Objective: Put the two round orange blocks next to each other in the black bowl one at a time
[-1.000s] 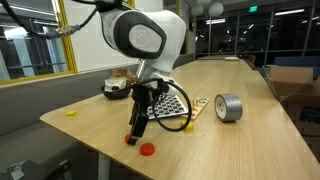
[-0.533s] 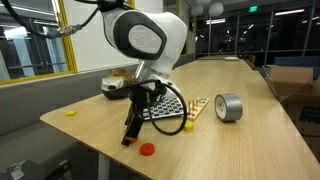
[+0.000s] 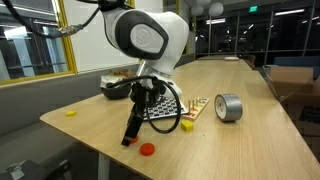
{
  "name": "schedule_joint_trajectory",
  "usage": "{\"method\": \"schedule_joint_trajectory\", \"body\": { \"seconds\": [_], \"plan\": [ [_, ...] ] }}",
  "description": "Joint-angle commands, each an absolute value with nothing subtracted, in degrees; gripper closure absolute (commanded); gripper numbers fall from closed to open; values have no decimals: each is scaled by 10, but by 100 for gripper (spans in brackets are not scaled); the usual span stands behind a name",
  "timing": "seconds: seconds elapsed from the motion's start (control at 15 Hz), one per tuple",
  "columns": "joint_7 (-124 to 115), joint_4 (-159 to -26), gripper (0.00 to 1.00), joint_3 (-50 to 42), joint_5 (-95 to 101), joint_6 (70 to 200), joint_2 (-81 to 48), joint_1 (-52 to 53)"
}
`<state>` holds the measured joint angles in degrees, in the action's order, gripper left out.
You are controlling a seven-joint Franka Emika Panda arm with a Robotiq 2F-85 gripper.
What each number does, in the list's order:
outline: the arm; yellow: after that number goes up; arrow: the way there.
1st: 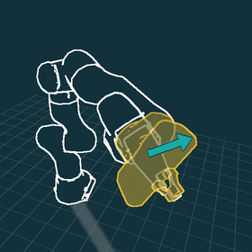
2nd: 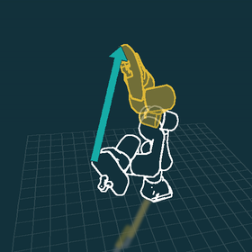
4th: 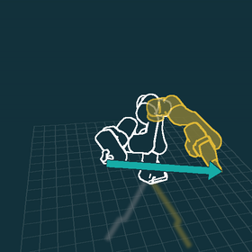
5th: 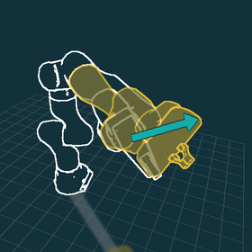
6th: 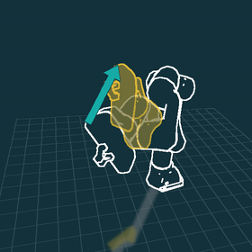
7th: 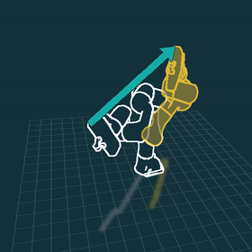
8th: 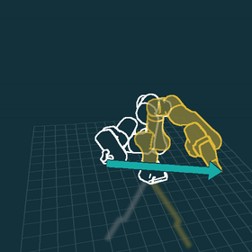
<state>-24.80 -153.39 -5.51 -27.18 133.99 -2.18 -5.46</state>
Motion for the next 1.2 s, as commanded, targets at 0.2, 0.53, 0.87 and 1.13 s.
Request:
{"method": "schedule_joint_trajectory", "body": {
  "seconds": [0.2, 0.53, 0.87, 1.13],
  "plan": [
    [-299, -1526, 0, -63, -241, 1338, -25, -57],
    [-289, -1522, 0, -62, -247, 1354, -33, -56],
    [-272, -1514, 0, -60, -261, 1362, -50, -55],
    [-270, -1514, 0, -60, -261, 1364, -51, -55]
  ]
}}
